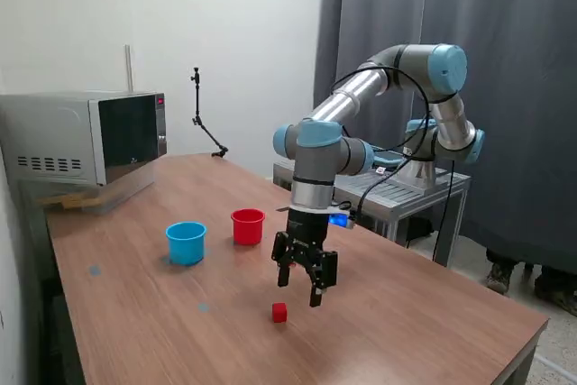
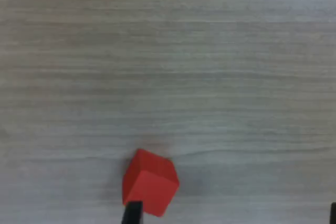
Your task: Place red objects in the red bin, and blue objects in the blue bin.
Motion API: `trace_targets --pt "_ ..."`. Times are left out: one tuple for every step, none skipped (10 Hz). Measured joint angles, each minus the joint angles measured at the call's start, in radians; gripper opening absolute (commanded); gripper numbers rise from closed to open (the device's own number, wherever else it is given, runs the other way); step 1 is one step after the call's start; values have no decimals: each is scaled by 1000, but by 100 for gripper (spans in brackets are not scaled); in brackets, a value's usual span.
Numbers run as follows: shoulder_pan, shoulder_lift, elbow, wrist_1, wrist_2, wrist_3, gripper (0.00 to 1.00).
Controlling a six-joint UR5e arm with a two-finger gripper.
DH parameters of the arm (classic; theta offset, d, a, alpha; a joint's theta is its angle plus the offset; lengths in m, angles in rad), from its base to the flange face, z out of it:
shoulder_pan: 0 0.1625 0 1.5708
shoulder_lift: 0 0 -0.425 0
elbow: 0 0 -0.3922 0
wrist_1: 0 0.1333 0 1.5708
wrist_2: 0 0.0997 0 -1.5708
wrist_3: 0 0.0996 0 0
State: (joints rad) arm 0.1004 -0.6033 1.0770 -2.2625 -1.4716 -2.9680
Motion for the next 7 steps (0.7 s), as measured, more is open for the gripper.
trace_targets --pt "0 15 -9 1 -3 29 100" --pt "1 29 -15 3 -17 53 100" --pt "1 45 -19 4 -44 78 100" --pt "1 60 -22 7 -76 107 100" --pt "1 70 -27 9 -103 144 100" --pt "1 77 -32 9 -119 179 100" --pt "1 81 -38 9 -128 205 100"
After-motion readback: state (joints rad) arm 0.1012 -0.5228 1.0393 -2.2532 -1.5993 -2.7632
